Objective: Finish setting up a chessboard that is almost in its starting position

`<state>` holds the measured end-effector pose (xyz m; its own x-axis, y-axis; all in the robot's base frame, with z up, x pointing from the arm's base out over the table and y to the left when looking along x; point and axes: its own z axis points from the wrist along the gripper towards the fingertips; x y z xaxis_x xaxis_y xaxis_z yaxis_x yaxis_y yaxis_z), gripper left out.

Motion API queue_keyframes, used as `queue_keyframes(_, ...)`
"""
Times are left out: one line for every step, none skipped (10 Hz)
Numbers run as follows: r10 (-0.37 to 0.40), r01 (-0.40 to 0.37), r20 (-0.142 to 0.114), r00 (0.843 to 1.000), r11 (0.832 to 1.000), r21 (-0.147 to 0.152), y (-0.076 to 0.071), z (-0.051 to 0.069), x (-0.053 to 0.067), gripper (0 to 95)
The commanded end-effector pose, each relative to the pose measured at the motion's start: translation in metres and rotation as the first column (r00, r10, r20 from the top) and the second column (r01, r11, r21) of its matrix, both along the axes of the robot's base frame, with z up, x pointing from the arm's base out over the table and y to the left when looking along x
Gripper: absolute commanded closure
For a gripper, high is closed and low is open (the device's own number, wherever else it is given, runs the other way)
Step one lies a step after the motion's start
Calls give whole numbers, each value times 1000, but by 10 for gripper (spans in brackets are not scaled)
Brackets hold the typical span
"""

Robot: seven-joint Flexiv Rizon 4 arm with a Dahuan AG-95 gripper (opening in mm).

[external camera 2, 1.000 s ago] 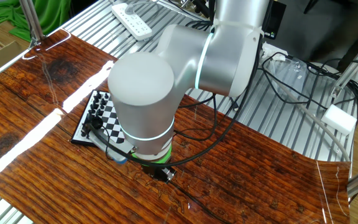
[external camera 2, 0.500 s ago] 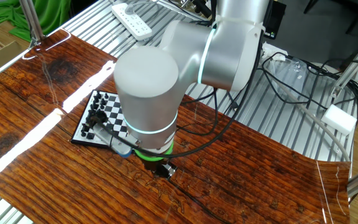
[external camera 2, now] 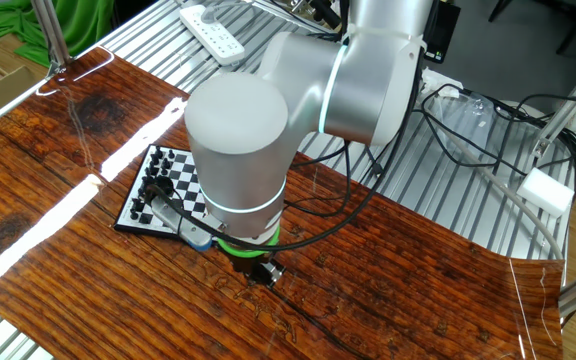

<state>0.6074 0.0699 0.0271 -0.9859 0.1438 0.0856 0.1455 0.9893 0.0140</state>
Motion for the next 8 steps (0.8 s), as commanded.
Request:
queue_keyframes(-3, 3, -1, 1000, 1000, -1, 0, 0, 0, 760)
queue_keyframes(-1, 1, -3, 1000, 1000, 0, 0, 0, 0, 760)
queue_keyframes(2, -2, -4, 1000, 1000, 1, 0, -1, 0, 760)
queue_keyframes(2, -2, -1, 1000, 1000, 1, 0, -4, 1, 760)
queue_keyframes(2, -2, 1, 1000, 1000, 1, 0, -5, 1, 760)
queue_keyframes(4, -4, 5, 1000, 1000, 0, 0, -5, 1, 760)
queue_keyframes(4, -4, 10, 1000, 1000, -1, 0, -5, 1, 760)
queue_keyframes(4, -4, 14, 1000, 1000, -1, 0, -5, 1, 760)
